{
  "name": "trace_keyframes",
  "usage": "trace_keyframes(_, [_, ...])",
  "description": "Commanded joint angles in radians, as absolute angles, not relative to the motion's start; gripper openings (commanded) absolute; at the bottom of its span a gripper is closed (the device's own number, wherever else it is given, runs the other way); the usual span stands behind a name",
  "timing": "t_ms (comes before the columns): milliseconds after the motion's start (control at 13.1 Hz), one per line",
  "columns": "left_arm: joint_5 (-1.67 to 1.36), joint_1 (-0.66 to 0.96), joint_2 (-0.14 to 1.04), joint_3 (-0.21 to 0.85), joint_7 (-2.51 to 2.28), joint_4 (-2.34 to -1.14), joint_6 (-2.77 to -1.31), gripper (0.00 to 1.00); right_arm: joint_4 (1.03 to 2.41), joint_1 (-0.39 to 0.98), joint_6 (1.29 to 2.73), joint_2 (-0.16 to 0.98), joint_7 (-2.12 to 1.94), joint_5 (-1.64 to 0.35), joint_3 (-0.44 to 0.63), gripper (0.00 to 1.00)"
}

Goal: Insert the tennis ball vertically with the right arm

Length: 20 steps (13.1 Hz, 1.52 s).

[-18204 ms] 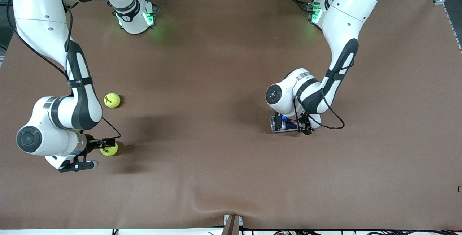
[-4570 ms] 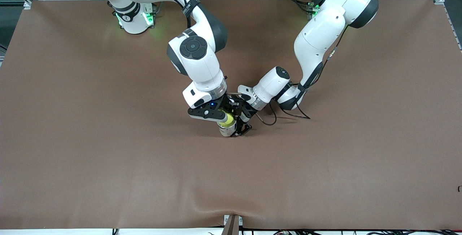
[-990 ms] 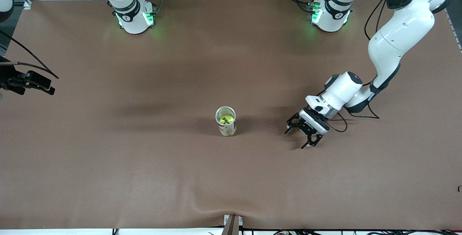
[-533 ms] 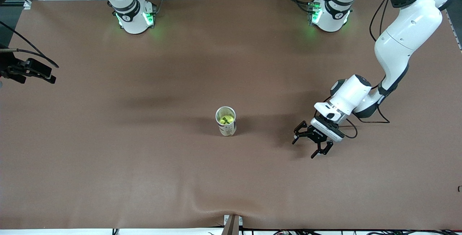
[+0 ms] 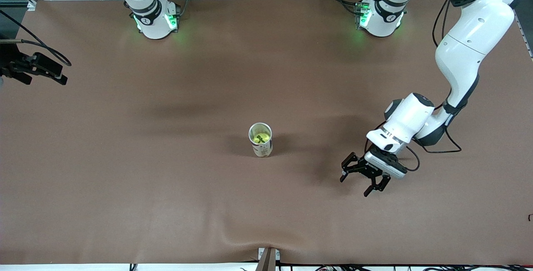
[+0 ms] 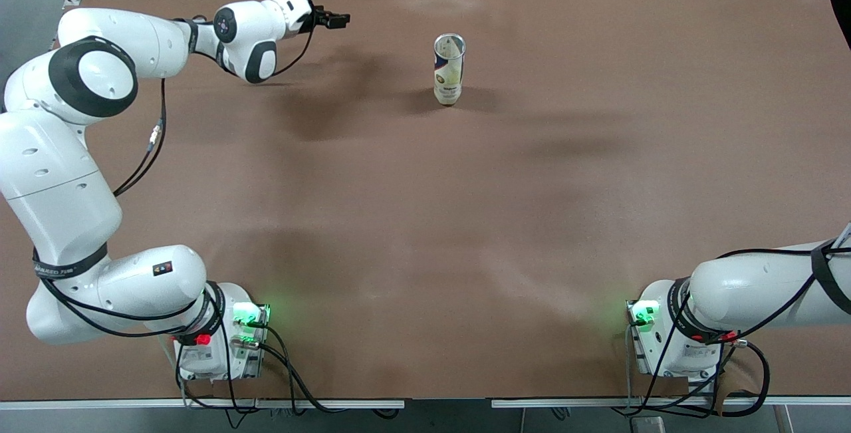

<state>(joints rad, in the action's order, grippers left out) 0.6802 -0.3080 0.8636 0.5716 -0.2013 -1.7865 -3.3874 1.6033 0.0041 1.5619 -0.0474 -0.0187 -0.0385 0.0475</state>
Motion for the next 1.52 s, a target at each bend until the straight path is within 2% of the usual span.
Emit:
trace_keyframes(0, [0.678,-0.295,0.842,0.589,-0.248,-1.741,-3.279,1.00,1.608,-0.023,1.552,-0.067,-0.081,-0.018,0.053,1.00])
trace_keyframes(229, [0.677,-0.295,0.845,0.601,-0.273,-1.688,-3.219,1.00,1.579,-0.014,1.552,-0.058,-0.081,-0.018,0.084,1.00])
trace_keyframes(381, [0.643,-0.288,0.842,0.650,-0.311,-1.626,-3.092,1.00,1.574,-0.021,1.552,-0.055,-0.074,-0.021,0.081,1.00])
trace_keyframes(609, [0.632,-0.290,0.839,0.689,-0.316,-1.577,-2.989,1.00,1.574,-0.018,1.554,-0.054,-0.069,-0.021,0.081,1.00])
trace_keyframes(838, [0.572,-0.290,0.839,0.755,-0.316,-1.479,-2.794,1.00,1.577,-0.023,1.551,-0.054,0.015,-0.020,0.081,1.00])
trace_keyframes(1143, [0.552,-0.316,0.804,0.882,-0.318,-1.379,-2.435,1.00,1.572,-0.017,1.459,-0.055,0.045,-0.017,0.078,1.00])
trace_keyframes(1447, [0.389,-0.336,0.574,0.904,-0.370,-1.384,-2.046,1.00,1.554,-0.021,1.459,-0.055,0.043,0.002,0.080,1.00])
